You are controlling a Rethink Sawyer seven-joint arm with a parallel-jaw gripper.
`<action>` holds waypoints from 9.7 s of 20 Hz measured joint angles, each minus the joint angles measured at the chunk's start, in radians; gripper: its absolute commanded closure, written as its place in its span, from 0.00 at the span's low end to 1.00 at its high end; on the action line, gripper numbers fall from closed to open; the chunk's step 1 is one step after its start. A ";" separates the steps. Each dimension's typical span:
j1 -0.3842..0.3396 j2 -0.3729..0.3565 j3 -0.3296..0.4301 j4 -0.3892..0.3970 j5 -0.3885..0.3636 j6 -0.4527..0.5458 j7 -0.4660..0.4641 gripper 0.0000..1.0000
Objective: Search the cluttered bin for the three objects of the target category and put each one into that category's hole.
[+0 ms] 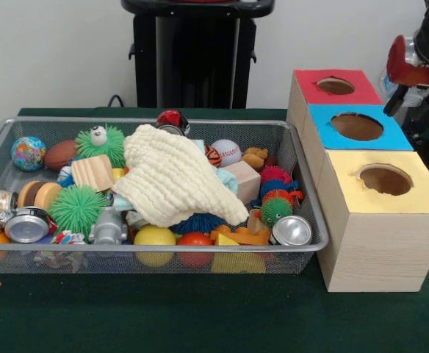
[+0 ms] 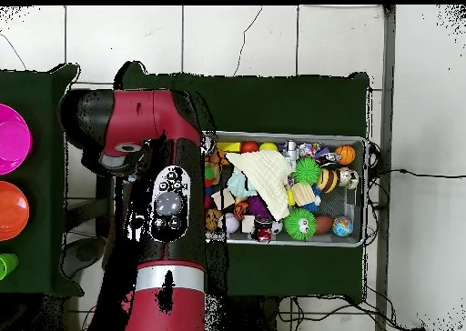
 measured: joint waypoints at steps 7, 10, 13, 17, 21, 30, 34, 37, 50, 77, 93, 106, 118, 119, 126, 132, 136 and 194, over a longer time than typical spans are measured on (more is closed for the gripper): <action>0.000 0.000 0.000 0.040 -0.004 -0.049 0.000 1.00; 0.000 0.003 0.000 0.041 -0.009 -0.062 0.000 1.00; 0.000 0.003 0.000 0.043 -0.020 -0.080 0.000 1.00; 0.000 0.003 0.000 0.051 -0.026 -0.095 0.000 1.00; 0.000 0.001 0.000 0.067 -0.029 -0.098 0.000 1.00; 0.000 -0.033 0.000 0.133 -0.036 -0.105 0.000 1.00; 0.000 -0.048 0.000 0.161 -0.038 -0.125 0.000 1.00; 0.000 -0.061 0.000 0.186 -0.039 -0.152 0.000 1.00; -0.004 -0.065 0.000 0.194 -0.039 -0.354 0.000 1.00; -0.003 -0.050 -0.021 0.193 -0.038 -0.292 0.000 1.00; 0.000 -0.033 -0.023 0.193 -0.048 -0.342 0.000 1.00; 0.018 -0.028 -0.044 0.189 -0.048 -0.343 0.000 1.00; 0.021 -0.026 -0.050 0.186 -0.049 -0.342 0.000 0.00; 0.020 -0.028 -0.054 0.186 -0.050 -0.341 0.000 0.00; 0.023 -0.027 -0.063 0.185 -0.056 -0.341 0.000 0.00; 0.023 -0.027 -0.063 0.185 -0.057 -0.341 0.000 0.00; 0.023 -0.027 -0.063 0.185 -0.057 -0.341 0.000 0.00; -0.429 -0.334 0.059 0.195 -0.378 -0.305 -0.090 0.00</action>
